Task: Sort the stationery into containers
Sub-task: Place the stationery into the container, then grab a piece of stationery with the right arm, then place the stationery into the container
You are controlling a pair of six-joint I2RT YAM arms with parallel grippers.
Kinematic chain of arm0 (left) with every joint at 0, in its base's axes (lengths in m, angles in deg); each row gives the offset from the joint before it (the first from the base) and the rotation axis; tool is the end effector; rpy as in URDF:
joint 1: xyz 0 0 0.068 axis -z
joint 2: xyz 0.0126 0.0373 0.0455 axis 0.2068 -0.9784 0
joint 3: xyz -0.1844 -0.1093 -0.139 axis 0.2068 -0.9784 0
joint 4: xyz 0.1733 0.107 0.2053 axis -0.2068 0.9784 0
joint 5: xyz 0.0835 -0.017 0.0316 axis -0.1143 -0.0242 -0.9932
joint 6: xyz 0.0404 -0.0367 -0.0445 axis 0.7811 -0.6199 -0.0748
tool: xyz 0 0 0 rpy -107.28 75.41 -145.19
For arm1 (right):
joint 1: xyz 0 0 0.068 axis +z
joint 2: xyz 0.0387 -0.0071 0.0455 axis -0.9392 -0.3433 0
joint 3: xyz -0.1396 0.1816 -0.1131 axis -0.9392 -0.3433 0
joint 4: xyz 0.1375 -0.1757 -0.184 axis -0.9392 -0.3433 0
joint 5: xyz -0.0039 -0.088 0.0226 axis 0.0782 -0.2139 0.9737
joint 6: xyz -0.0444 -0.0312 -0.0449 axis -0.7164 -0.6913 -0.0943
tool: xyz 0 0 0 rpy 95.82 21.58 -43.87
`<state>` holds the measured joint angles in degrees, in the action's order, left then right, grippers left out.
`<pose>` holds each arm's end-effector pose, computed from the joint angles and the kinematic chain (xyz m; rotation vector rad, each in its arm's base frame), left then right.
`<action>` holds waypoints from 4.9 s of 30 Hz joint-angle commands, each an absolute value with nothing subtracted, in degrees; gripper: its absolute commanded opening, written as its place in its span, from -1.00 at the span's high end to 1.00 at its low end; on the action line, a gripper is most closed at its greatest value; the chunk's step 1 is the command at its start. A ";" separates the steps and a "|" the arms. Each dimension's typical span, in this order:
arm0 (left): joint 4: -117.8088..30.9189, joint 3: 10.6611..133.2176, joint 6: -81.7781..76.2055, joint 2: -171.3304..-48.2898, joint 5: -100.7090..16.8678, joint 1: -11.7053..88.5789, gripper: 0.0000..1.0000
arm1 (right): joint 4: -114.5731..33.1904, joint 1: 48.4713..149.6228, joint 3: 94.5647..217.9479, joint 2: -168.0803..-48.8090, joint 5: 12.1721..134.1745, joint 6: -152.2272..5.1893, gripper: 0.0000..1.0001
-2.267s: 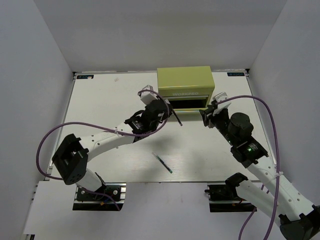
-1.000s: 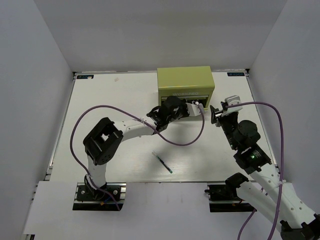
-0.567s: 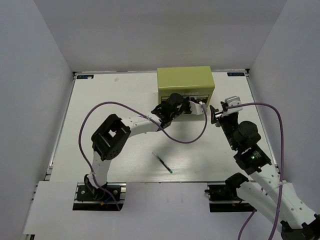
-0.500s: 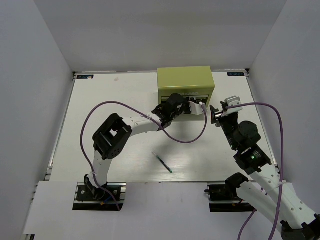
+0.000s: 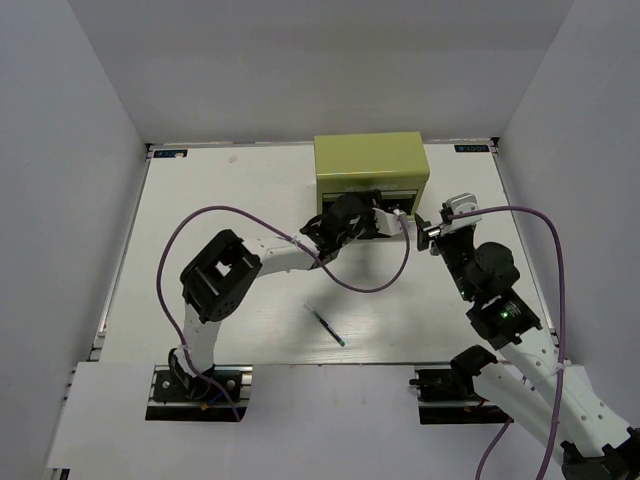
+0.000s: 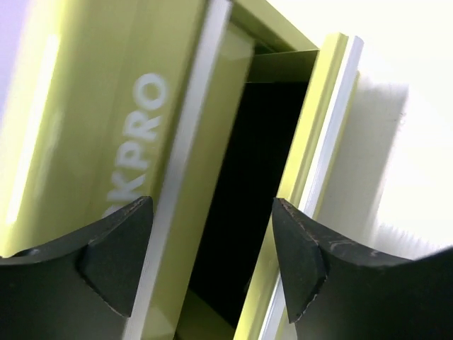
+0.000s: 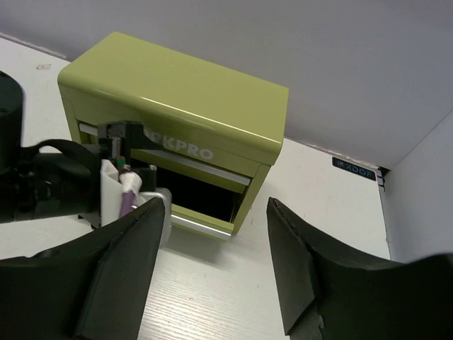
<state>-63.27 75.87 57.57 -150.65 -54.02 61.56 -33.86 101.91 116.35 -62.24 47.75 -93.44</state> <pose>0.3283 -0.3800 0.1621 1.3991 1.2683 0.0532 0.1954 0.1015 0.3341 -0.3147 1.4188 0.0450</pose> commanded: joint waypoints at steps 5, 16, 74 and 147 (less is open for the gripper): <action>-73.68 65.09 46.60 -131.12 -54.48 62.12 -0.62 | -32.97 102.00 115.69 -60.50 51.81 -95.19 -0.38; -37.32 63.84 16.56 -106.32 -62.92 60.80 -0.82 | -51.93 101.74 126.84 -77.52 73.94 -98.34 -0.38; -29.21 37.21 4.93 -59.80 -80.33 60.80 -0.99 | -54.60 129.78 133.63 -125.98 57.38 -101.59 1.00; -30.27 36.16 7.04 -59.80 -76.55 60.80 -0.99 | -63.65 102.00 147.77 -122.01 82.41 -157.24 1.00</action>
<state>-29.77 36.22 6.68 -60.16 -77.12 60.91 -54.90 101.91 144.87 -118.78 80.93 -155.23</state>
